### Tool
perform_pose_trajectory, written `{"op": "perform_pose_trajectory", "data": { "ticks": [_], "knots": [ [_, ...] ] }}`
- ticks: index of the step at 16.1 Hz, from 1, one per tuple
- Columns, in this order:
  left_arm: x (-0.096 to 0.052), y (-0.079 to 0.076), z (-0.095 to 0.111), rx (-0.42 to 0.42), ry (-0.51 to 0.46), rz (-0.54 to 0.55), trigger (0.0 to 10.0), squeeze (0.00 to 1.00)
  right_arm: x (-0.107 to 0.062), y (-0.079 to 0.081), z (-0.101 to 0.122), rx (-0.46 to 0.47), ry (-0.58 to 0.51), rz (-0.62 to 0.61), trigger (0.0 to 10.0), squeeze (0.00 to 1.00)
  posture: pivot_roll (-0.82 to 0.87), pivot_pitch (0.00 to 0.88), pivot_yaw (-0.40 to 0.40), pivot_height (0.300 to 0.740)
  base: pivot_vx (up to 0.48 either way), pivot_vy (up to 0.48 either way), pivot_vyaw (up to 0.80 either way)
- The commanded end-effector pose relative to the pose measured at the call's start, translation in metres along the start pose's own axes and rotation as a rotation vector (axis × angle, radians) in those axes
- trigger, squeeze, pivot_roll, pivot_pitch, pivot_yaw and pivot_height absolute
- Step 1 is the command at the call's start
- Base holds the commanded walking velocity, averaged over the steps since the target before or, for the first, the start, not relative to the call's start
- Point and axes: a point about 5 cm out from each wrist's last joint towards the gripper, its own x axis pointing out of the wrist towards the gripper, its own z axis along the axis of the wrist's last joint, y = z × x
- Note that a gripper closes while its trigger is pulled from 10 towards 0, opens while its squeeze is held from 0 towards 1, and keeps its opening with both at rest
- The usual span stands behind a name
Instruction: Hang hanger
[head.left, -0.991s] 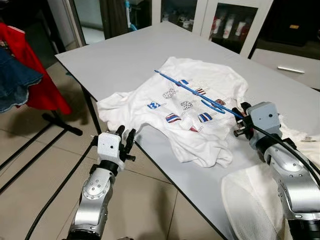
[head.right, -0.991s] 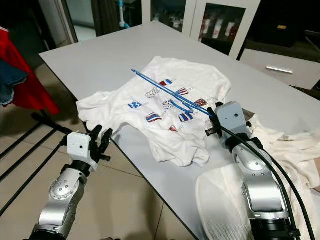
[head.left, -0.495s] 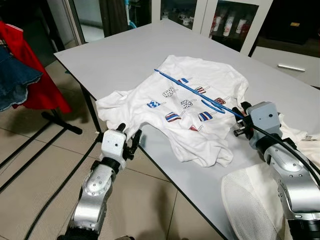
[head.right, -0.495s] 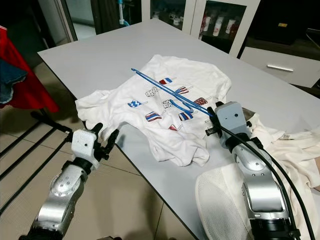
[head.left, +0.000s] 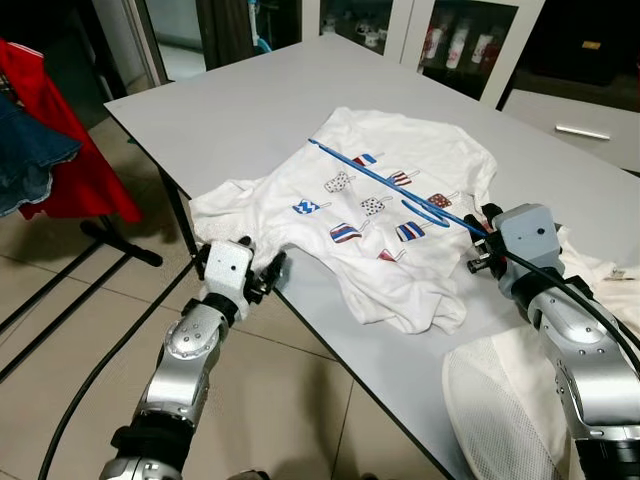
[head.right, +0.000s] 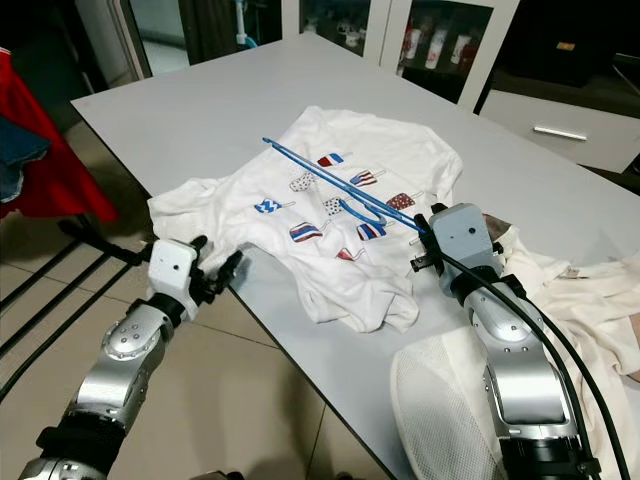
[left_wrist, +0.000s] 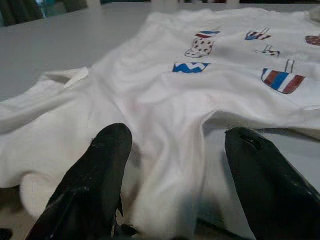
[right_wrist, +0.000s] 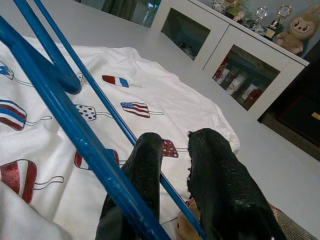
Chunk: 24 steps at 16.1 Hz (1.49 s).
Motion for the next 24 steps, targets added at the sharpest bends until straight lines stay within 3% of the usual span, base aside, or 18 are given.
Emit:
{"op": "perform_pose_trajectory", "data": {
  "ticks": [1,4,6,11,12,13,16,24],
  "knots": [
    [0.002,-0.002,0.001,0.005,0.0,-0.032,10.0,0.0,-0.001,-0.003,0.002,-0.001,-0.007,-0.012,10.0,0.0,0.06,0.143,-0.009,0.74,0.0,0.0,0.0],
    [0.0,-0.003,-0.005,0.012,0.033,-0.04,10.0,0.0,-0.002,-0.004,0.002,-0.001,-0.004,-0.015,10.0,0.0,0.06,0.144,-0.009,0.74,0.0,0.0,0.0],
    [-0.002,-0.002,-0.017,0.02,0.12,-0.06,10.0,0.0,-0.001,-0.002,0.002,-0.002,-0.005,-0.011,10.0,0.0,0.06,0.143,-0.011,0.74,0.0,0.0,0.0],
    [0.001,0.002,-0.021,0.003,0.182,-0.049,10.0,0.0,0.0,-0.001,0.003,-0.004,-0.011,-0.006,10.0,0.0,0.07,0.138,-0.008,0.74,0.0,0.0,0.0],
    [0.001,0.001,-0.022,-0.005,0.188,-0.06,7.3,0.0,0.0,-0.001,0.003,-0.005,-0.011,-0.007,10.0,0.0,0.07,0.138,-0.008,0.74,0.0,0.0,0.0],
    [0.001,-0.002,-0.023,-0.015,0.204,-0.087,0.0,0.0,0.0,-0.002,0.003,-0.006,-0.012,-0.008,10.0,0.0,0.07,0.138,-0.008,0.74,0.0,0.0,0.0],
    [0.002,-0.009,-0.023,-0.007,0.24,-0.135,0.0,0.0,-0.001,-0.004,0.003,-0.011,-0.011,-0.015,10.0,0.0,0.06,0.137,-0.009,0.74,0.0,0.0,0.0],
    [0.002,-0.004,-0.019,-0.014,0.244,-0.116,0.0,0.0,0.0,-0.004,0.005,-0.014,-0.017,-0.012,10.0,0.0,0.06,0.134,-0.009,0.74,0.0,0.0,0.0]
  ]
}}
